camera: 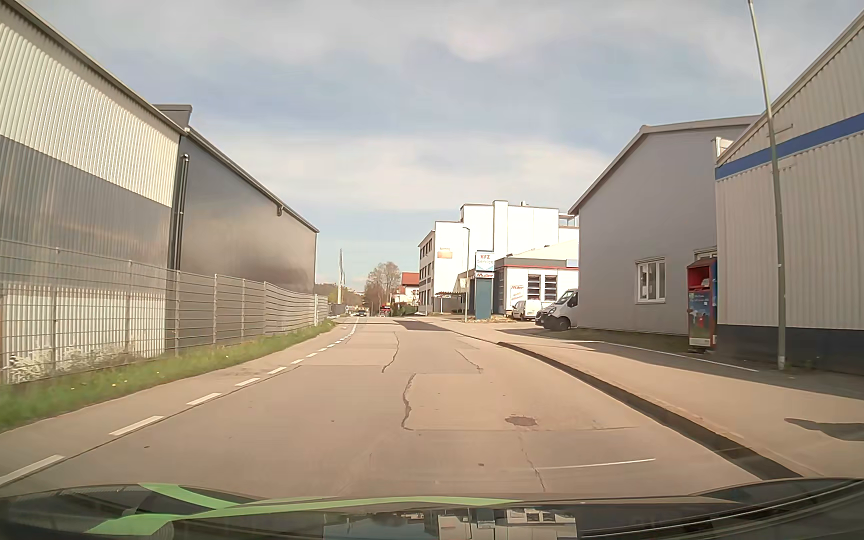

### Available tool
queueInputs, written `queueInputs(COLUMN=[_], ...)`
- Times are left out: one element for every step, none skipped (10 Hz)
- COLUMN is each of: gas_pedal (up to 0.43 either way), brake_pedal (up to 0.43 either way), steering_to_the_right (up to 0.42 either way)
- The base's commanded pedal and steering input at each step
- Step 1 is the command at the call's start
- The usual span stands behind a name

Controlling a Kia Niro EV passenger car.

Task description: Follow the waypoints while adhering to traffic rules and regulations

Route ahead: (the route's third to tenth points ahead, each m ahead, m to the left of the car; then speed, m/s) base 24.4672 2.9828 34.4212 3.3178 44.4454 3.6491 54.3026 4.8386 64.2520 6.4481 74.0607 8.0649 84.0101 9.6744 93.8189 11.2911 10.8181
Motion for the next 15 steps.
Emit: queueInputs(gas_pedal=[0.130,0.138,0.138,0.150,0.150,0.150,0.150,0.150,0.138,0.138,0.118,0.098,0.098,0.098,0.098], brake_pedal=[0.000,0.000,0.000,0.000,0.000,0.000,0.000,0.000,0.000,0.000,0.000,0.000,0.000,0.000,0.000], steering_to_the_right=[-0.018,-0.018,-0.018,-0.018,-0.018,-0.018,-0.018,-0.018,-0.018,-0.018,-0.018,-0.018,-0.018,-0.018,-0.018])
